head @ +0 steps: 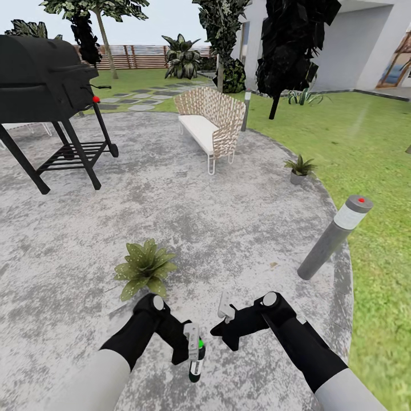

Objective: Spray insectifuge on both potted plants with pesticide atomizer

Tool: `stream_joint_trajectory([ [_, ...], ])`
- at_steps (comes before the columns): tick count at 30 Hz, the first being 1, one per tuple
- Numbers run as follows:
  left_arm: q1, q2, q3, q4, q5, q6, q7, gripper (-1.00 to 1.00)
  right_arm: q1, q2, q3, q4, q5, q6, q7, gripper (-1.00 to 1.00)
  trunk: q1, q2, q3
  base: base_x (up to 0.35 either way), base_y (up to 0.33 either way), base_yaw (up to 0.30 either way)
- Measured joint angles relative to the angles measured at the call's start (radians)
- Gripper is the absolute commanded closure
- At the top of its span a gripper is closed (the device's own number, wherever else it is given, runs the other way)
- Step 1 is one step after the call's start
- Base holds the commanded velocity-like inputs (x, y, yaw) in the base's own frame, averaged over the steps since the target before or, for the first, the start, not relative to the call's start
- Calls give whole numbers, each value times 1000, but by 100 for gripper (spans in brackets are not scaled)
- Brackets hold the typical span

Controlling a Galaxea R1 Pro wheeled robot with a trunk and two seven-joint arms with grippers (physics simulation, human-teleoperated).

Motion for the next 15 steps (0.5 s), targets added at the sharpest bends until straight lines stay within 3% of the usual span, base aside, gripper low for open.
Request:
stream_joint_trajectory([
  [15, 0, -21, 0, -35, 3, 0, -1, 100, 0, 0, 34, 0, 0, 0, 0, 100, 0, 0, 0, 0, 0, 0],
])
